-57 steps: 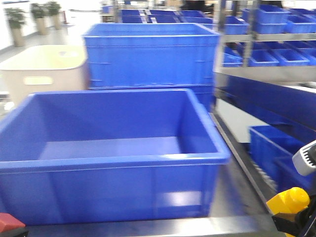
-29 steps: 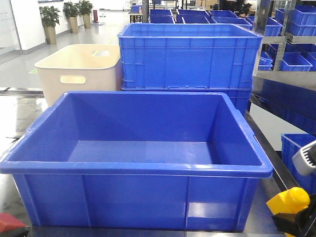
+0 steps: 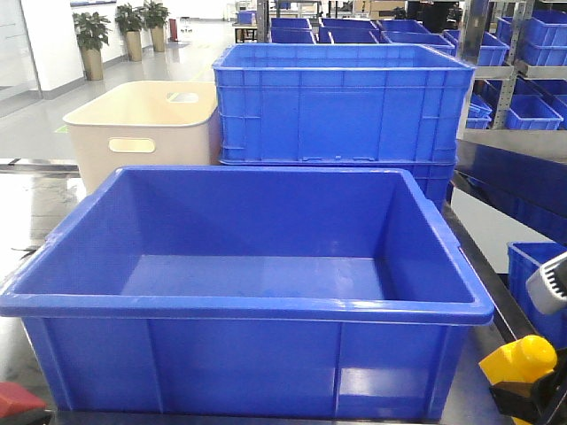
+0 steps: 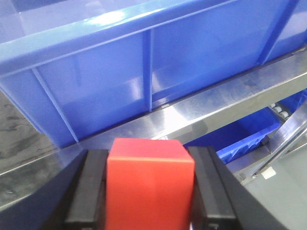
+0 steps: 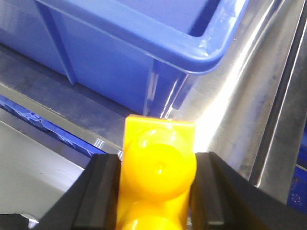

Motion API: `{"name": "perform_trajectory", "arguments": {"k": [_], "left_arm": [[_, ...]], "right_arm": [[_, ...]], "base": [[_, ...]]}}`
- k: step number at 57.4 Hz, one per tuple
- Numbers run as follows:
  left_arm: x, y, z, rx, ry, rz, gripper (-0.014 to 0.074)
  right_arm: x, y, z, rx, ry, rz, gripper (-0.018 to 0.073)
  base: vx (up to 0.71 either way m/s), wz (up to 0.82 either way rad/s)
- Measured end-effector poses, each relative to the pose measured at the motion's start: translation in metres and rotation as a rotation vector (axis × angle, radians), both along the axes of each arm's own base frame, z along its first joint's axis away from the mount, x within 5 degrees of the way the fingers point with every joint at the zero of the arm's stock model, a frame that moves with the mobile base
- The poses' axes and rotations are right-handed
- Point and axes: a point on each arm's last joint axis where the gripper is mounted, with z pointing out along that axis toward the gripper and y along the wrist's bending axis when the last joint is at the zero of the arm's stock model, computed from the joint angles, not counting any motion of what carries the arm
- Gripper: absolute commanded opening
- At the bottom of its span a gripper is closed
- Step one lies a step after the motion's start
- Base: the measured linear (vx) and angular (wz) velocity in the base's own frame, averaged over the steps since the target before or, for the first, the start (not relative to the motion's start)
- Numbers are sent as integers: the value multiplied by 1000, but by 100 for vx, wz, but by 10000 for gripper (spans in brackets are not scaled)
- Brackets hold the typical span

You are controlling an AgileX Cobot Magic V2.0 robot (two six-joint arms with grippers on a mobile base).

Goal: Pick red and yellow blocks into blue bin
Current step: 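Move the right gripper over the blue bin and release the yellow brick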

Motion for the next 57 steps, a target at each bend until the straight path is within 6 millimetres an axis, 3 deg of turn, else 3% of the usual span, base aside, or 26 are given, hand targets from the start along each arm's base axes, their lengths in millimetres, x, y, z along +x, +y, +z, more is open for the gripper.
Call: {"name": "perform_trajectory", "arguments": {"k": [57], "left_arm": [[-2, 1, 2, -4, -11, 0, 201]], "right_arm": [[0, 0, 0, 0, 1, 0, 244]], "base": [[1, -4]]}}
